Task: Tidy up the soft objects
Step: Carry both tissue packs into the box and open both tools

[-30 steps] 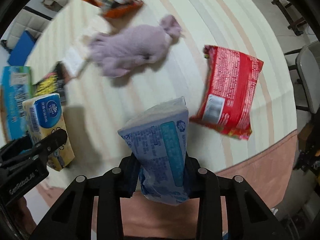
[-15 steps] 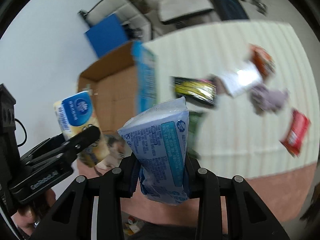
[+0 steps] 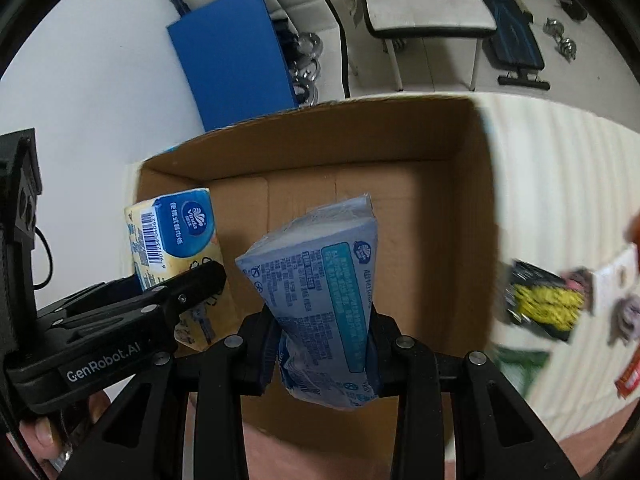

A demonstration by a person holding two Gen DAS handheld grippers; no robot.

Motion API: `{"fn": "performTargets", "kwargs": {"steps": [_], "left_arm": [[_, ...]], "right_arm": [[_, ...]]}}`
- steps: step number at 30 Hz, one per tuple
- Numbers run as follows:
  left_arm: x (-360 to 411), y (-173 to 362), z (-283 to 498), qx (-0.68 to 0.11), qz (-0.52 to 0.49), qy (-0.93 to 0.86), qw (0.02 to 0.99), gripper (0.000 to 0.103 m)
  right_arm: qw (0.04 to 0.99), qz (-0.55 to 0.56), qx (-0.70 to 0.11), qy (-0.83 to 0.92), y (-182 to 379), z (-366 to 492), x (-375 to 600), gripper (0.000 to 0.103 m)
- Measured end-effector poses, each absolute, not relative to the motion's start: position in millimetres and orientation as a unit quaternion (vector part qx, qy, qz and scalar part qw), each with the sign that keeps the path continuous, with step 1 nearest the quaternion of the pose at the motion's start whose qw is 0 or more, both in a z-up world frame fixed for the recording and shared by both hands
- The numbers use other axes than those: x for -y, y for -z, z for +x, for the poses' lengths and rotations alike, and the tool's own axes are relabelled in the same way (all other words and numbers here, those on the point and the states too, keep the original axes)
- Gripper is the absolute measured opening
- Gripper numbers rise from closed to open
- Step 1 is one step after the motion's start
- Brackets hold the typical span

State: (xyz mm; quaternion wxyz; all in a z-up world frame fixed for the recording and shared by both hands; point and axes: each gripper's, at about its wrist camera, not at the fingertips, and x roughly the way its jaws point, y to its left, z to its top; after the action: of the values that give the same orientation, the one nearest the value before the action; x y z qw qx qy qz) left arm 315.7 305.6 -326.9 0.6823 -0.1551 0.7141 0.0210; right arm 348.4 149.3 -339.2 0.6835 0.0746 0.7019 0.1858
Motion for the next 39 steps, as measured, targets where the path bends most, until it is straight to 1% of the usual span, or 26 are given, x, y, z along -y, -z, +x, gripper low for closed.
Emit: {"fn": "performTargets", "kwargs": {"steps": [3,6,11,14,15,16,17,18,19,20,21,22,23,25,28,30,32,39], "left_arm": [[-313.6,355.4,327.3,-0.733,-0.162,-0.008,0.661,0.061],[-314.5,368.4,333.7,-0.741,-0.161,0.002,0.651,0.061],[-316.8,388.2,341.5,-0.754,-0.165,0.019,0.636,0.062],[-317.9,395.1,345.1,-0.763,-0.167,0.007,0.625,0.062],[-318.8,396.2,345.5,-0.766,-0.17,0.002,0.62,0.062],[-320.6,397.1,347.2,-0.766,-0.176,0.0,0.619,0.062],[-321.5,395.6,347.2,-0.765,-0.182,-0.001,0.618,0.063],[-323.2,392.4,346.3,-0.763,-0.187,-0.002,0.619,0.067],[-323.5,387.9,346.3,-0.76,-0.187,-0.004,0.622,0.072],[-322.8,382.9,346.1,-0.759,-0.181,-0.008,0.626,0.075],[-321.8,377.7,345.5,-0.758,-0.171,-0.013,0.63,0.082],[-320.9,373.1,344.7,-0.756,-0.163,-0.017,0.634,0.085],[-319.2,367.5,343.4,-0.754,-0.155,-0.019,0.639,0.087],[-316.2,358.2,338.6,-0.753,-0.145,-0.019,0.641,0.097],[-313.6,339.8,329.0,-0.745,-0.125,-0.031,0.655,0.097],[-311.8,325.4,318.9,-0.734,-0.109,-0.042,0.669,0.099],[-315.7,322.7,313.2,-0.725,-0.102,-0.044,0.679,0.102],[-318.3,303.7,277.7,-0.702,-0.08,-0.056,0.705,0.102]], "right_arm": [[0.68,0.071,-0.708,-0.178,357.9,356.7,-163.9,0.038],[0.673,0.071,-0.716,-0.171,380.9,367.5,-171.9,0.038],[0.671,0.066,-0.718,-0.172,398.4,374.8,-171.6,0.038],[0.673,0.064,-0.715,-0.18,401.9,375.9,-171.7,0.044],[0.674,0.061,-0.714,-0.181,402.2,376.4,-170.9,0.052],[0.676,0.058,-0.712,-0.179,401.4,376.1,-169.6,0.057],[0.676,0.054,-0.714,-0.174,399.9,375.6,-167.1,0.07],[0.677,0.055,-0.714,-0.172,397.1,374.6,-164.9,0.082],[0.677,0.058,-0.713,-0.173,397.0,376.2,-162.5,0.086],[0.676,0.06,-0.713,-0.175,393.8,374.7,-160.0,0.092],[0.676,0.057,-0.714,-0.174,390.7,373.3,-158.7,0.092],[0.677,0.053,-0.713,-0.173,386.7,370.5,-157.8,0.092],[0.676,0.052,-0.713,-0.176,382.7,368.4,-157.0,0.092],[0.674,0.043,-0.717,-0.175,376.5,361.4,-156.0,0.092],[0.672,0.016,-0.721,-0.166,371.8,355.2,-160.6,0.092],[0.672,0.005,-0.724,-0.155,370.3,352.0,-160.8,0.103],[0.677,-0.007,-0.722,-0.142,368.1,348.3,-159.9,0.103],[0.693,-0.03,-0.71,-0.12,352.9,324.2,-157.8,0.103]]}}
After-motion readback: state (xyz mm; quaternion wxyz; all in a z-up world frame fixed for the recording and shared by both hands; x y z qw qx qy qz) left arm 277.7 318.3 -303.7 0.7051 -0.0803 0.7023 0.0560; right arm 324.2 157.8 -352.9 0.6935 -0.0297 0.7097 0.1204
